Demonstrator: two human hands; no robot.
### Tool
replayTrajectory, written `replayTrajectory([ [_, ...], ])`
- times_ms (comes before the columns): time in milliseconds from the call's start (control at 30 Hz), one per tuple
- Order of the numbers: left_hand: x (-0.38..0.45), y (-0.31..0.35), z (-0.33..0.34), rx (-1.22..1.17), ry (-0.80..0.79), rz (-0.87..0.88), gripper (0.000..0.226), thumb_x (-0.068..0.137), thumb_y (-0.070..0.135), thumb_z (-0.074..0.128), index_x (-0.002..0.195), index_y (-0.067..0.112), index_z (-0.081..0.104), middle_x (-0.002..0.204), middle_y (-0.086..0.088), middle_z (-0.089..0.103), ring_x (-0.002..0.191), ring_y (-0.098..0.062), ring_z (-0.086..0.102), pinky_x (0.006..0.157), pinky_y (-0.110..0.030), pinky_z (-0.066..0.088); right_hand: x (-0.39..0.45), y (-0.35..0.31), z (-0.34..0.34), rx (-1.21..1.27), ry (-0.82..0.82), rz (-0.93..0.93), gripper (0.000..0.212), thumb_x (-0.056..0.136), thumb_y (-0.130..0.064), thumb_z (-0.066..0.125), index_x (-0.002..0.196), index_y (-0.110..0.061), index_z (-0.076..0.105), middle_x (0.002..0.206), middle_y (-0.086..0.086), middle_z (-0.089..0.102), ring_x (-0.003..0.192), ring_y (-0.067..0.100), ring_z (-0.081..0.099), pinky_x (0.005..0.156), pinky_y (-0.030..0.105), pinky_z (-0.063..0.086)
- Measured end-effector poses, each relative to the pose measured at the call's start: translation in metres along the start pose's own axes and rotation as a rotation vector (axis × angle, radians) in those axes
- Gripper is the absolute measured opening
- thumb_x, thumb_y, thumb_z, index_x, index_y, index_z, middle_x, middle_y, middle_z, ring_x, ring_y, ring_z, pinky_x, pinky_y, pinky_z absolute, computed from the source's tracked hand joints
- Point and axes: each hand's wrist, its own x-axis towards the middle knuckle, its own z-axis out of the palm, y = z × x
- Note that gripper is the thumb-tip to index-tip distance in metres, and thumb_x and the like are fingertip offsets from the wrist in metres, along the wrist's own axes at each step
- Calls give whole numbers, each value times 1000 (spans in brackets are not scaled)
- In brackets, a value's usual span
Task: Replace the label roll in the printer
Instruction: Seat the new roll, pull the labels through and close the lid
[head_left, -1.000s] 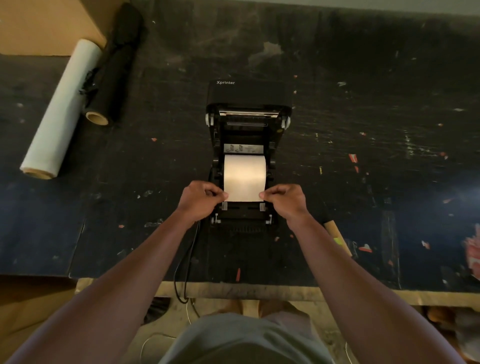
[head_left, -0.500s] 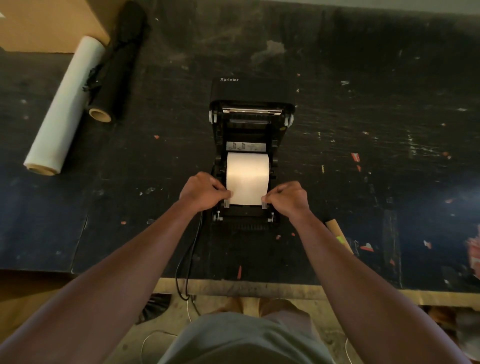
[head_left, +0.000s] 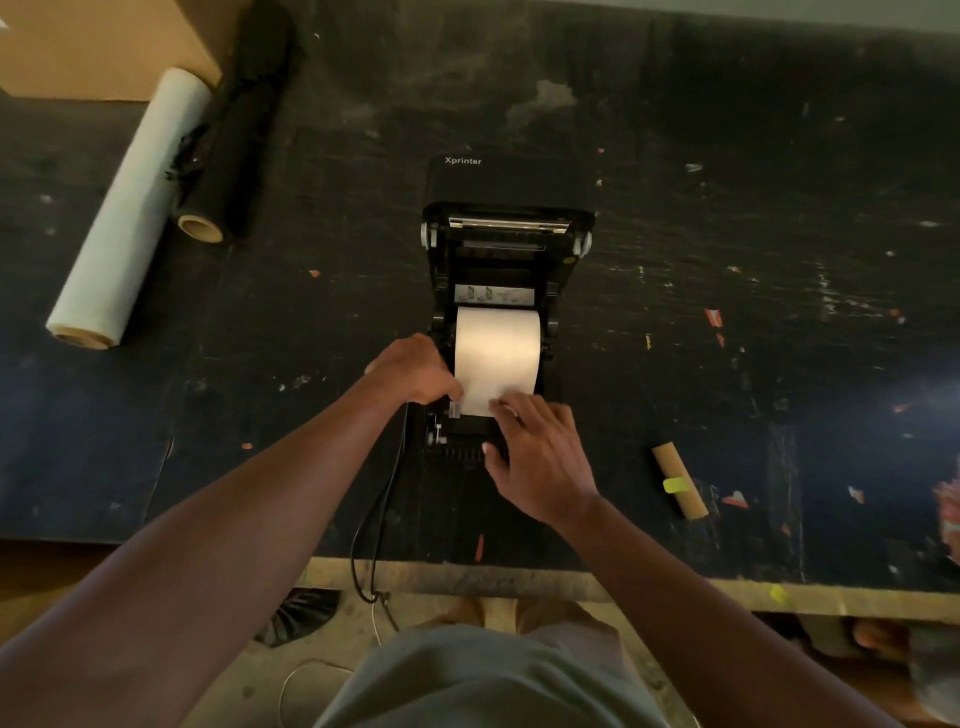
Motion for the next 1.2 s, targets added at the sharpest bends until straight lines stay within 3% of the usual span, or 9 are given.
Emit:
replayTrajectory([
  [100, -7, 7, -3, 137, 35, -16, 48, 80, 44, 86, 106, 7, 73, 96, -9, 74, 95, -28, 75, 89, -45, 62, -2, 1, 3, -55, -22, -7, 51, 97, -45, 58, 138, -14, 60, 137, 6, 56, 124, 21, 56, 107, 44, 46],
  [167, -20, 8, -2, 309, 195, 25, 45, 84, 51, 81, 106, 14, 67, 98, -5, 72, 92, -26, 73, 81, -42, 62, -1, 1, 3, -75, -30, -28, 50, 97, -44, 58, 136, -14, 61, 135, 6, 57, 124, 22, 56, 109, 45, 45],
  [267, -45, 2, 15, 263, 425, 332, 22, 91, 42, 75, 96, 21, 71, 92, 2, 69, 80, -17, 68, 71, -36, 60, 1, 2, 0, -75, -54, -53, 45, 97, -42, 59, 133, -14, 62, 132, 6, 58, 123, 22, 56, 110, 45, 45],
  [367, -67, -7, 42, 243, 420, 608, 16, 93, 34, 73, 106, 25, 74, 109, 4, 67, 99, -14, 63, 89, -36, 56, 1, 2, -6, -62, -72, -53, 41, 97, -40, 60, 130, -16, 64, 131, 5, 60, 123, 23, 56, 111, 45, 43],
  [467, -72, -17, 65, 271, 333, 591, 44, 94, 34, 70, 136, 21, 67, 143, -3, 63, 133, -22, 58, 118, -46, 44, 1, 1, -8, -35, -88, -49, 42, 96, -38, 63, 132, -18, 64, 133, 4, 60, 127, 22, 54, 114, 45, 39],
  [567, -74, -22, 75, 297, 322, 576, 67, 94, 38, 70, 154, 17, 52, 163, -8, 49, 154, -26, 42, 127, -45, 24, 0, 1, -10, -16, -106, -47, 42, 97, -36, 61, 134, -18, 63, 135, 3, 58, 129, 22, 52, 115, 45, 39],
  [767, -74, -22, 79, 353, 368, 594, 62, 96, 47, 64, 151, 22, 55, 157, -3, 55, 158, -24, 35, 131, -48, 11, -2, 3, -13, 7, -112, -62, 39, 97, -31, 62, 133, -18, 63, 135, 3, 58, 128, 20, 53, 113, 44, 41],
  [967, -75, -24, 81, 313, 393, 627, 43, 97, 33, 69, 138, 22, 67, 130, -2, 69, 129, -21, 61, 126, -43, 25, -10, 2, -14, 82, -69, -59, 28, 91, -16, 70, 119, -17, 68, 121, 4, 66, 116, 22, 60, 103, 42, 49],
  [1200, -74, -28, 79, 193, 416, 628, 39, 92, 29, 79, 130, 21, 74, 127, 1, 75, 125, -19, 65, 118, -41, 40, -8, 6, -15, 150, -34, -20, 18, 94, -13, 70, 112, -11, 74, 118, 7, 64, 110, 21, 61, 99, 41, 54],
])
